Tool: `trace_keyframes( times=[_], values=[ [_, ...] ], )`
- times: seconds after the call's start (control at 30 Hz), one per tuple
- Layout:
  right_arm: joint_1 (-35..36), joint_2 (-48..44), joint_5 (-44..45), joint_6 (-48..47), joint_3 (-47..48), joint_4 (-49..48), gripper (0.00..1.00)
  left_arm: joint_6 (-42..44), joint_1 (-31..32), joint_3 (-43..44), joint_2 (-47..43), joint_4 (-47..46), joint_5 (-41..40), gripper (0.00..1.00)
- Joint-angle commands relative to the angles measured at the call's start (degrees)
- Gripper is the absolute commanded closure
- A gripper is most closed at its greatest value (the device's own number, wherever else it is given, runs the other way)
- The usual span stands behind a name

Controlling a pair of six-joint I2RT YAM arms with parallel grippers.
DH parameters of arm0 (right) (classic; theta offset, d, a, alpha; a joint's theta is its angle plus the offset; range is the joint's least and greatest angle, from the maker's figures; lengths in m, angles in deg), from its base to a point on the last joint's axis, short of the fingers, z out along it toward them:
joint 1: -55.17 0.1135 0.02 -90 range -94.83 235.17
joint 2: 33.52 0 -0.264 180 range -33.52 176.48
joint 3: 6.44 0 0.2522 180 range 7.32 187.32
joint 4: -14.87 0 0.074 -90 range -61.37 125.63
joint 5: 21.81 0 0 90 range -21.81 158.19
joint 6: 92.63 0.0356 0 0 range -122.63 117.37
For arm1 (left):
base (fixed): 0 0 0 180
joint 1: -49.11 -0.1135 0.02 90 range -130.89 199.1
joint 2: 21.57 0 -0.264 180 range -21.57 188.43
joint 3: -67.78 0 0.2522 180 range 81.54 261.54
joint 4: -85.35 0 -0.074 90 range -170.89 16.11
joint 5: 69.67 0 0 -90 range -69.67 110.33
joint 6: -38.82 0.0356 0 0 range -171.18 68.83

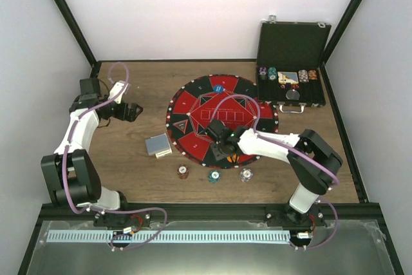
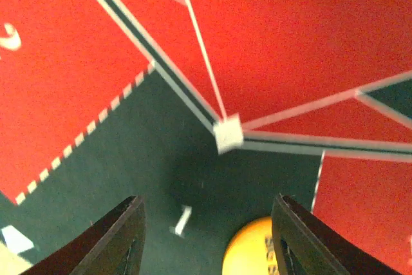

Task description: Distribute texas hold em gaming equipment

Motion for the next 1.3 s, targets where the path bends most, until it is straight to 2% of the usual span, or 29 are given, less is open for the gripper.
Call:
trace_keyframes(
  times=[0.0,0.17,0.5,0.8,1.1,1.2,1.27],
  values=[
    [2.85,-3.14,2.10,5.66,-2.36,3.32,0.46,0.88,-0.40,-1.13,-0.09,-0.56,0.73,0.00],
    [4.57,-3.42,2.48,7.19,-3.48,4.97,0.51,-1.47,-0.40,-1.51,-1.47,-4.03,-0.21,0.00],
    [4.56,-1.19,5.31,9.66,-7.37,4.97,0.63,-3.33,-0.40,1.76,-1.13,-2.18,1.23,0.00],
    [-1.01,-3.04,8.12,11.34,-7.86,6.52,0.71,-3.46,-0.38,0.51,-2.53,-1.54,1.71,0.00],
    [-5.60,-3.44,9.88,9.29,-8.20,6.18,0.74,-5.24,-0.38,-0.08,-3.21,-2.93,2.18,0.00],
    [-5.56,-4.39,10.52,8.39,-4.77,8.39,0.74,-5.31,-0.48,0.00,-3.29,-2.89,1.65,0.00],
    [-4.71,-5.92,10.53,7.62,-1.48,10.27,0.69,-5.24,-0.44,-0.08,-3.50,-2.74,1.39,0.00]
  ],
)
